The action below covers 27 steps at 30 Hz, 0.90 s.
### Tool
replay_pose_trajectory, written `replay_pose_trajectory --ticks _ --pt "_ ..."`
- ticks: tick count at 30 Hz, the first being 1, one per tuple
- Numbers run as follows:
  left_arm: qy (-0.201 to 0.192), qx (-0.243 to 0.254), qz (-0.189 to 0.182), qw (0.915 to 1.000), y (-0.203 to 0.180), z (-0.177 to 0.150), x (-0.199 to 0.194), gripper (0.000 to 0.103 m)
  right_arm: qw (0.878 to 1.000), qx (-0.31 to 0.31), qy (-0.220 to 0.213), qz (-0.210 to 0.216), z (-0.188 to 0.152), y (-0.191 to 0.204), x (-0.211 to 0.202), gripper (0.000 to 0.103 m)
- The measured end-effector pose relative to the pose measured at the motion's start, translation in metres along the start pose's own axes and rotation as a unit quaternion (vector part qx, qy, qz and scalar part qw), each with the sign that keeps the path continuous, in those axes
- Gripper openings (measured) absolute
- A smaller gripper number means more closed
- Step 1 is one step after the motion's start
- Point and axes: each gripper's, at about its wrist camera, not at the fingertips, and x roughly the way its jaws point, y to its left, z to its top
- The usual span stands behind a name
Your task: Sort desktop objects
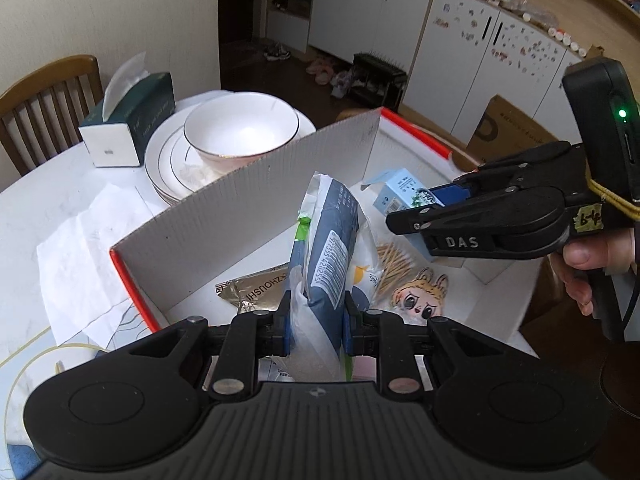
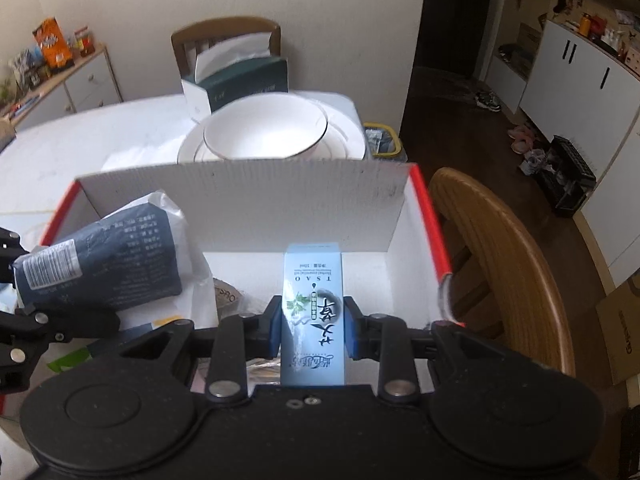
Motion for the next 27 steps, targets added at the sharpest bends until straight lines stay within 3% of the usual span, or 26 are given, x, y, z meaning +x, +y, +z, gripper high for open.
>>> replay_pose_trajectory --ticks 16,27 --pt "0.057 -0.026 -0.012 0.998 0.002 0.005 0.039 0.021 0.998 -0.031 0.058 0.003 0.001 0.004 0.034 0.028" --pt "0.072 -0.012 -0.003 0.9974 -0.004 0.006 0.045 0.021 0.997 -0.035 0.065 0.005 0.0 0.005 0.035 0.032"
